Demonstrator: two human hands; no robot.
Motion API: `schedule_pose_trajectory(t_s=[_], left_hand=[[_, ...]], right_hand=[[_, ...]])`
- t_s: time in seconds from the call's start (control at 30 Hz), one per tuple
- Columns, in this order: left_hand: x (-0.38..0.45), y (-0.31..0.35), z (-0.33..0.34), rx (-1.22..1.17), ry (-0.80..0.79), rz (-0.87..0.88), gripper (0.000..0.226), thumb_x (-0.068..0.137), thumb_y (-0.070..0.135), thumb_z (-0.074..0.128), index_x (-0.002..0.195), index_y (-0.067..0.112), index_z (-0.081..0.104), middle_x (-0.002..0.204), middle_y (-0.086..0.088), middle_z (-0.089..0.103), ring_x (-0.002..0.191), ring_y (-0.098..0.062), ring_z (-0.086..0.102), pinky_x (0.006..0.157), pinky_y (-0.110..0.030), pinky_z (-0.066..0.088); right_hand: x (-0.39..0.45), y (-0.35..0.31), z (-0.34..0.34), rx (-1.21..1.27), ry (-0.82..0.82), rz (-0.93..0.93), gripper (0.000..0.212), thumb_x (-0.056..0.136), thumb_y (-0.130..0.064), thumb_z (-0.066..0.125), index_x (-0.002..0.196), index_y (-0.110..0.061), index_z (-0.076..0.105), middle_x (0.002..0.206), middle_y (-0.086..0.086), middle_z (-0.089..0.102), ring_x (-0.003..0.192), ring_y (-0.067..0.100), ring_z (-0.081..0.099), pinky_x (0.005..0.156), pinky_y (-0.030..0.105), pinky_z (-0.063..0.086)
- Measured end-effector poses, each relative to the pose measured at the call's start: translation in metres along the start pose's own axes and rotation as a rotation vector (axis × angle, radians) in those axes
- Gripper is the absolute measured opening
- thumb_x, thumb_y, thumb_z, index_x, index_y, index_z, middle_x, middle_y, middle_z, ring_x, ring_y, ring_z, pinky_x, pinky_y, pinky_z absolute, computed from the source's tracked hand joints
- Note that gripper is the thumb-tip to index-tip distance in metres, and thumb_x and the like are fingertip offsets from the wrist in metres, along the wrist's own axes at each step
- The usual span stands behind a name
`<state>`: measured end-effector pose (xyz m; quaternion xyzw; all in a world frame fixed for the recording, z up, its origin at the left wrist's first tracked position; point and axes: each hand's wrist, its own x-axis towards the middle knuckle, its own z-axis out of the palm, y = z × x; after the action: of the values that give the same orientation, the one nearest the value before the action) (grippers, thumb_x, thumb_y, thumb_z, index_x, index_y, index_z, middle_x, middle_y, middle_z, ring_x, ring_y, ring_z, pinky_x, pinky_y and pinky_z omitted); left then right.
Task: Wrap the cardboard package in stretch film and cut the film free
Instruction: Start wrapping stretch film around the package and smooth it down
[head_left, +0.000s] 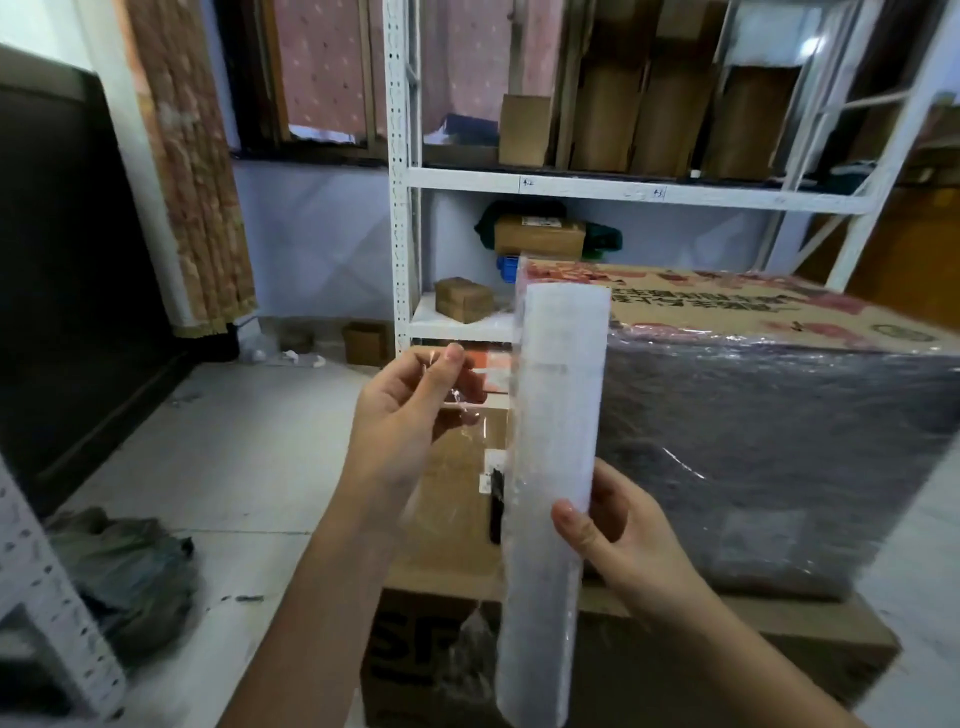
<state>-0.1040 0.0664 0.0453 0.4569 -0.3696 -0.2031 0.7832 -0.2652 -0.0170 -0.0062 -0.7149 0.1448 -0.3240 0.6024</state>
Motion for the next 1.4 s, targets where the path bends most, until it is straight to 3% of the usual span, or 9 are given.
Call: schedule_pose_trajectory(t_s=[0.2,0.37,0.53,0.7,0.83,0.93,1.03,1.13,1.4], left_hand=[[0.009,-0.01,0.038,0.001,0.086,-0.039,0.02,0.095,0.022,0.053,0.078,0.015,0.061,0.062,0.002,0.062,0.057,-0.011,0.06,0.049,-0.023,0.048],[0.015,-0.022,0.059,0.112,0.161,0.027,0.019,0.095,0.023,0.054,0.078,0.016,0.06,0.058,0.009,0.06,0.053,-0.004,0.055,0.048,-0.021,0.047],[0.025,-0.028,0.064,0.136,0.257,0.09,0.013,0.093,0.024,0.057,0.082,0.019,0.06,0.056,0.013,0.057,0.049,-0.002,0.051,0.048,-0.022,0.048],[0.034,-0.028,0.068,0.106,0.297,0.1,0.013,0.093,0.021,0.057,0.081,0.016,0.059,0.057,0.009,0.054,0.044,0.001,0.049,0.043,-0.012,0.039],[0.039,-0.029,0.069,0.14,0.285,0.179,0.011,0.092,0.019,0.059,0.081,0.016,0.059,0.062,0.005,0.054,0.046,0.001,0.05,0.044,-0.009,0.038],[0.045,-0.032,0.066,0.16,0.252,0.192,0.011,0.093,0.019,0.057,0.083,0.015,0.059,0.063,0.006,0.054,0.048,0.001,0.051,0.044,-0.01,0.039],[0.049,-0.037,0.065,0.175,0.222,0.197,0.014,0.095,0.018,0.054,0.081,0.015,0.057,0.058,0.012,0.052,0.049,0.0,0.05,0.045,-0.012,0.041],[0.054,-0.039,0.064,0.143,0.221,0.195,0.016,0.096,0.016,0.053,0.08,0.014,0.055,0.056,0.013,0.052,0.047,-0.001,0.049,0.043,-0.013,0.039],[0.062,-0.043,0.059,0.138,0.192,0.176,0.016,0.097,0.012,0.05,0.081,0.012,0.053,0.056,0.009,0.048,0.042,0.0,0.047,0.039,-0.009,0.035]], right_hand=[[-0.018,0.001,-0.017,0.008,0.082,0.06,0.09,0.04,-0.07,0.079,0.113,-0.031,0.045,0.099,-0.026,0.064,0.099,-0.001,0.063,0.072,0.015,0.053],[-0.017,0.012,-0.022,0.063,0.244,0.054,0.055,0.064,-0.037,0.073,0.11,-0.026,0.046,0.106,-0.004,0.062,0.093,0.004,0.065,0.069,0.019,0.054],[-0.006,0.007,-0.028,0.115,0.267,0.058,0.043,0.072,-0.042,0.068,0.106,-0.025,0.048,0.102,-0.004,0.062,0.085,0.003,0.067,0.059,0.019,0.054],[0.005,0.01,-0.025,0.166,0.355,0.017,0.04,0.074,-0.044,0.068,0.102,-0.019,0.053,0.085,-0.004,0.068,0.073,0.008,0.067,0.057,0.023,0.054],[0.011,0.016,-0.024,0.188,0.453,0.021,0.04,0.064,-0.04,0.061,0.098,-0.02,0.054,0.088,-0.002,0.067,0.079,0.013,0.067,0.068,0.03,0.056],[0.016,0.015,-0.026,0.133,0.484,-0.013,0.049,0.056,-0.042,0.068,0.1,-0.027,0.053,0.096,-0.008,0.065,0.084,0.01,0.066,0.066,0.023,0.054],[0.017,0.015,-0.026,0.09,0.477,-0.061,0.046,0.061,-0.042,0.085,0.094,-0.026,0.058,0.083,-0.01,0.07,0.076,0.002,0.066,0.06,0.016,0.053],[0.018,0.016,-0.025,0.019,0.468,-0.096,0.056,0.047,-0.055,0.07,0.094,-0.027,0.059,0.086,-0.019,0.069,0.076,0.001,0.066,0.06,0.017,0.051],[0.027,0.022,-0.023,-0.059,0.541,-0.033,0.048,0.061,-0.065,0.071,0.092,-0.031,0.058,0.088,-0.02,0.067,0.08,0.001,0.065,0.069,0.027,0.051]])
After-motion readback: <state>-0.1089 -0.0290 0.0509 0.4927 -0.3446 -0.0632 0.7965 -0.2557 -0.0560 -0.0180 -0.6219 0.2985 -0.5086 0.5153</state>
